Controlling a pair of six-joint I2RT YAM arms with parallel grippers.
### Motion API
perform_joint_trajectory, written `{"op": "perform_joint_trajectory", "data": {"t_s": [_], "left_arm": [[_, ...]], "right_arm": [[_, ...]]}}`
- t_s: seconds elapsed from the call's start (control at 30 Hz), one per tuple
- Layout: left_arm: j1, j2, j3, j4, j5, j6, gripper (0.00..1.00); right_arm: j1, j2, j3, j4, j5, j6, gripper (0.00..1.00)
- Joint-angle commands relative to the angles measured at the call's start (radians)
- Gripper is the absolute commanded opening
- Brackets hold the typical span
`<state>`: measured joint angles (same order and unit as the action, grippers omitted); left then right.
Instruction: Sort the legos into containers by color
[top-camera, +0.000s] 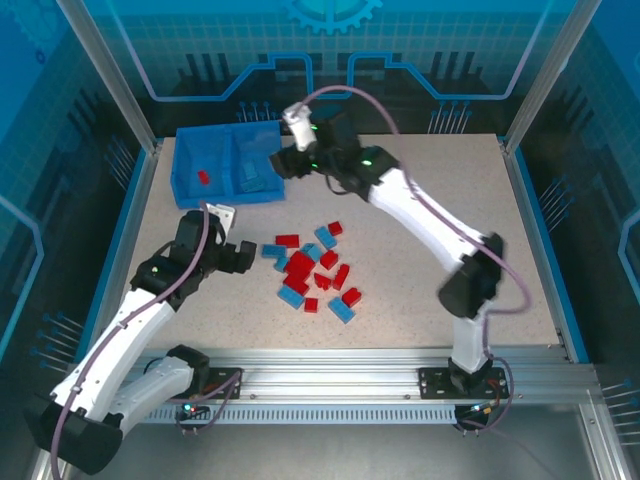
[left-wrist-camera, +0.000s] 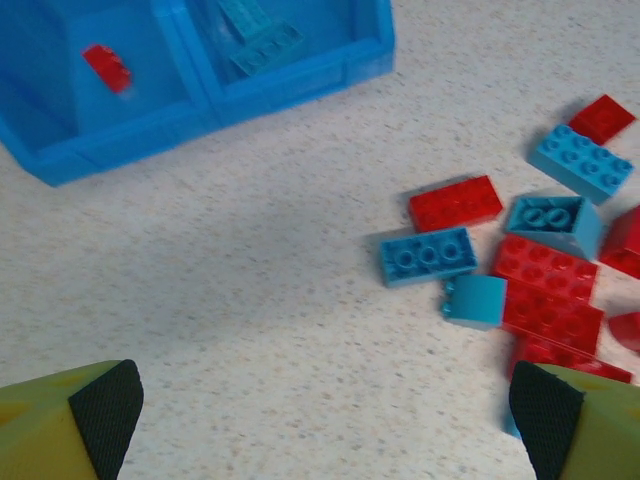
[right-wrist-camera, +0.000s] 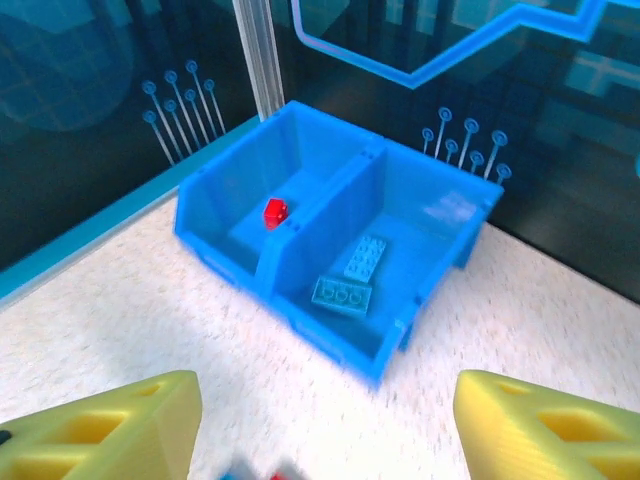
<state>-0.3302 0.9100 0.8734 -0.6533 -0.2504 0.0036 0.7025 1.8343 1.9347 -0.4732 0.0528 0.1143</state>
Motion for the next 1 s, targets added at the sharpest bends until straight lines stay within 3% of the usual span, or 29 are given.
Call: {"op": "perform_joint_trajectory", "data": {"t_s": [0.0, 0.13, 0.23, 0.33, 0.4, 0.57, 0.8, 0.97], "left_arm": [[-0.012, 0.068, 0.072, 0.034, 0.152, -0.16, 0.99], [-0.11, 0.219, 0.131, 0.138, 0.199, -0.39, 0.99], [-0.21, 0.405, 0.238, 0.18, 0.164, -0.428, 0.99], [-0.256, 0.633, 0.381, 0.174, 0.176, -0.343, 0.98], [-0.256, 0.787, 0.5, 0.137, 0.24, -0.271, 0.96], [-0.256, 1.061, 0.723, 0.045, 0.316, -0.034, 0.91], [-0.224, 1.257, 0.892, -0.027, 0.323, 0.154, 0.87], [-0.22, 1.355, 0.977, -0.046, 0.302, 0.215, 0.78]], "right_arm": [[-0.047, -0.173, -0.295, -0.068, -0.053, 0.104, 0.7], [-0.099, -0.401, -0.606, -0.063, -0.062, 0.237, 0.78], [-0.123, -0.525, -0.771, -0.079, -0.047, 0.314, 0.81], [-0.13, -0.629, -0.926, -0.046, -0.05, 0.37, 0.82], [-0.13, -0.691, -1.008, -0.023, -0.047, 0.398, 0.84], [-0.136, -0.852, -1.154, -0.05, -0.002, 0.432, 0.97], [-0.14, -1.118, -1.311, -0.105, -0.029, 0.483, 1.0], [-0.141, -1.19, -1.33, -0.117, -0.025, 0.505, 1.0]]}}
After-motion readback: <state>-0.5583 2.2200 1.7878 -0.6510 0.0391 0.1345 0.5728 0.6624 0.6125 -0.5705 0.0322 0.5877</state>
